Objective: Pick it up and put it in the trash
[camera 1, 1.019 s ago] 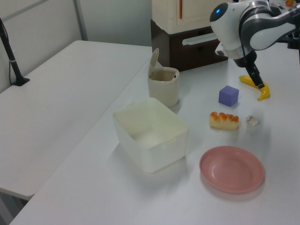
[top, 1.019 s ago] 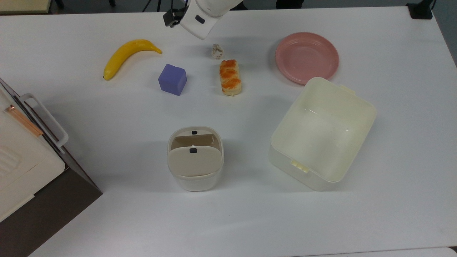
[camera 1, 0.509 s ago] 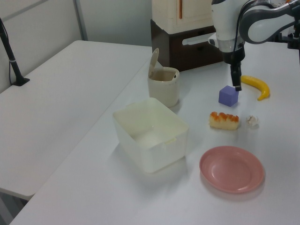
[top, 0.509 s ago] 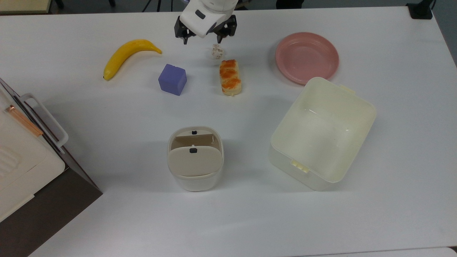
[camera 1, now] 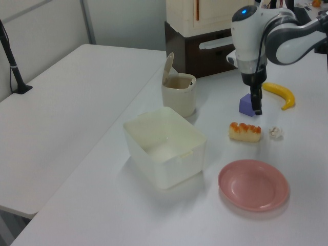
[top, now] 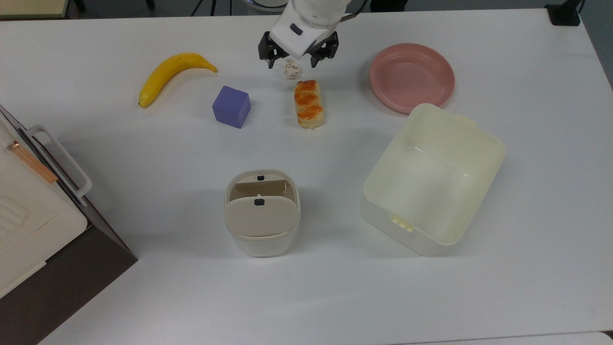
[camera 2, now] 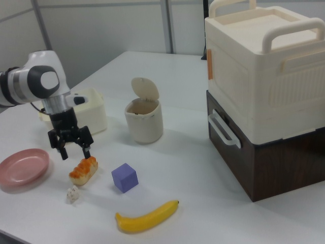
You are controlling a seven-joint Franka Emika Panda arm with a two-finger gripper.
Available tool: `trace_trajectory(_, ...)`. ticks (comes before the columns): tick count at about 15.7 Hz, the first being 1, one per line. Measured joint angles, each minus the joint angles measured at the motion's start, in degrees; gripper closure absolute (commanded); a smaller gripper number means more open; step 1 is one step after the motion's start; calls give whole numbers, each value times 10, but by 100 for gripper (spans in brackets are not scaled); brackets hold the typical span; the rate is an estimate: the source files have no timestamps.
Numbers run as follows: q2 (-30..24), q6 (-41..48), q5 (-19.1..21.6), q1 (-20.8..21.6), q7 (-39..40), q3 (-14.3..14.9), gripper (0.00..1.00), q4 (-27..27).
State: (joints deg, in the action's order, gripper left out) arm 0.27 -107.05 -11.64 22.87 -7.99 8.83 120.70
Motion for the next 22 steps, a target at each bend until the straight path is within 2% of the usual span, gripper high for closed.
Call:
trace_trajectory(3, 5, 0, -4, 21, -1, 0, 4, 14)
trace_trajectory(6, 8, 0, -25, 38, -2, 0, 8, 35)
trace_trajectory(10, 9, 14, -60, 43, -3, 0, 9, 51)
trace_trajectory(14, 9, 29, -73, 42, -2, 1, 17, 55)
trace_trajectory(15, 9, 30, -74, 42, -2, 2, 17, 57)
trace_trajectory(16, 9, 31, -78, 42, -2, 2, 11, 61)
trace_trajectory(17, 9, 31, -81, 42, -2, 2, 9, 68)
trace_trajectory(22, 20, 31, -82, 43, -2, 1, 9, 80)
